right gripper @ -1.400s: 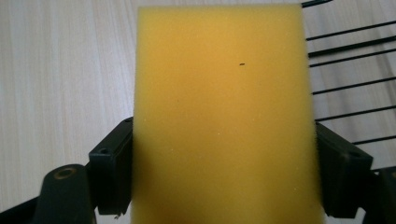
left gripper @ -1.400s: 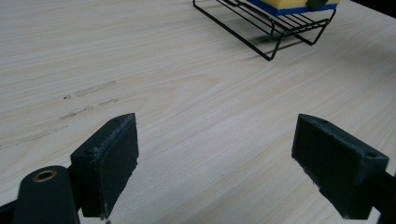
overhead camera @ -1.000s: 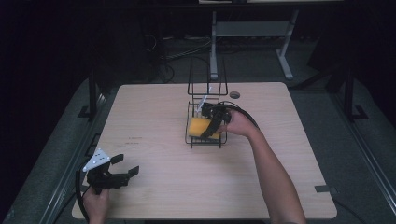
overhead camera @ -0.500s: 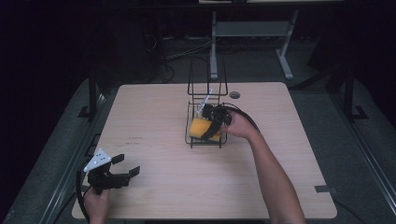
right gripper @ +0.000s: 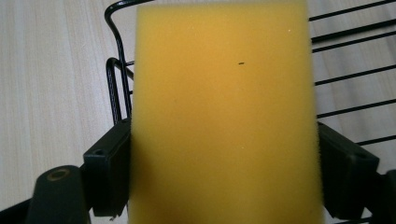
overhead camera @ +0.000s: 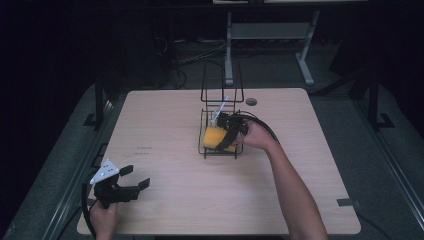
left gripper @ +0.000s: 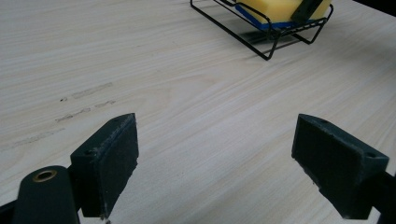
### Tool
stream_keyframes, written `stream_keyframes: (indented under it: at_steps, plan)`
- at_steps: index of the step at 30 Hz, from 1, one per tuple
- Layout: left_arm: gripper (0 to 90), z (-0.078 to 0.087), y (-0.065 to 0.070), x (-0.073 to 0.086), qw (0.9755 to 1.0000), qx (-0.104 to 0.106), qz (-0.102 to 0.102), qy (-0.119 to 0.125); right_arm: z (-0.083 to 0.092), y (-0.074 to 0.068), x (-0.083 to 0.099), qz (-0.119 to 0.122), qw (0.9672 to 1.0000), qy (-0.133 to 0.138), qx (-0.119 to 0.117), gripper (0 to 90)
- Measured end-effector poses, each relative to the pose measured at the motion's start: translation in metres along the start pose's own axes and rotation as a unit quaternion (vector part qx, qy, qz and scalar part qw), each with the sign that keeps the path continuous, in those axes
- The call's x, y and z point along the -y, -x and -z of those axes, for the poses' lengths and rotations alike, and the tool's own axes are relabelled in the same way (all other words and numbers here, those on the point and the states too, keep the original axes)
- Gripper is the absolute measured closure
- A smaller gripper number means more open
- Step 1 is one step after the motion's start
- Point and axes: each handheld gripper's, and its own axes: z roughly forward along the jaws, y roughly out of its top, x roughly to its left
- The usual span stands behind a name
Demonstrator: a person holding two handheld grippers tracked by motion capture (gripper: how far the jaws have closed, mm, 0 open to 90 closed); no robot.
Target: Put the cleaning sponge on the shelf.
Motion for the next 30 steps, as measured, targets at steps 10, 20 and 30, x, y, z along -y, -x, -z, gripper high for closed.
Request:
stream_keyframes:
  at_steps: [10, 20, 30]
  plan:
    - [14.0, 0.0, 0.0, 0.0, 1.0, 0.0, 0.0, 0.0, 0.001, -0.001, 0.0, -0.003, 1.0, 0.002, 0.002, 17.0]
    - [14.0, 0.0, 0.0, 0.0, 1.0, 0.0, -0.001, 0.0, 0.005, -0.002, 0.001, -0.001, 0.9999, 0.009, 0.008, 15.2]
    - [14.0, 0.0, 0.0, 0.0, 1.0, 0.0, 0.0, 0.0, 0.011, -0.004, 0.0, 0.002, 0.9995, 0.027, 0.015, 15.2]
